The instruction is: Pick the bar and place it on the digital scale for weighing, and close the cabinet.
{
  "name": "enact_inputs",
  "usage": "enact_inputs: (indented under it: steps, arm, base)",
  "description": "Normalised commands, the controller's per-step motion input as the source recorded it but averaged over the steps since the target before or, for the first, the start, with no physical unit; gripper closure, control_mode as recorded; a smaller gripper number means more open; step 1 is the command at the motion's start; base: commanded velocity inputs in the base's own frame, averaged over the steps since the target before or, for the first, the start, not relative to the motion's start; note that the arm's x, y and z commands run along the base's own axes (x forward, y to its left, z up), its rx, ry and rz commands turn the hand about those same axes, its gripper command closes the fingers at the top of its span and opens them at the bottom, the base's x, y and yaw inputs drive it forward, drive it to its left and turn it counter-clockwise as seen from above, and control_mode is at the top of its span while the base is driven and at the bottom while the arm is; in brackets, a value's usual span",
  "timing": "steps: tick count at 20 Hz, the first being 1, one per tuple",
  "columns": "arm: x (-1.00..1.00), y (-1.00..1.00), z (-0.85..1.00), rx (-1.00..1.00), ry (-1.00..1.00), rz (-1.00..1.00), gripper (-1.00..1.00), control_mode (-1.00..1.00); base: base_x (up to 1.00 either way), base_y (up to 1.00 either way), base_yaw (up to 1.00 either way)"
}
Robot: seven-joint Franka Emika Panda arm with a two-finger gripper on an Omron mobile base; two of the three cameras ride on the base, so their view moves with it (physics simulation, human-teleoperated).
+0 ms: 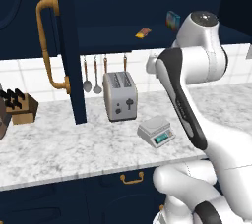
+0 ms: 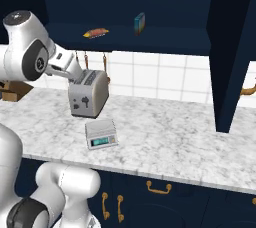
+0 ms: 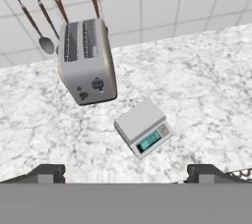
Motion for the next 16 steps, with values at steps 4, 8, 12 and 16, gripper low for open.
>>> enact_inputs:
  steps: [4,8,12,16]
  arm:
    - [0.0,0.0,0.26,0.0,-0.15,-0.11,-1.0,-1.0]
    - [0.02,-0.02,0.02,-0.01,-0.17,-0.1,-1.0,-1.0]
    - [0.12,-0.01,0.24,0.0,-0.13,-0.11,-1.0,-1.0]
    - [0.23,0.0,0.41,0.0,-0.09,-0.04,-1.0,-1.0]
  base:
    - [0.0,0.0,0.0]
    - [0.0,0.0,0.0]
    - [0.0,0.0,0.0]
    - [0.0,0.0,0.0]
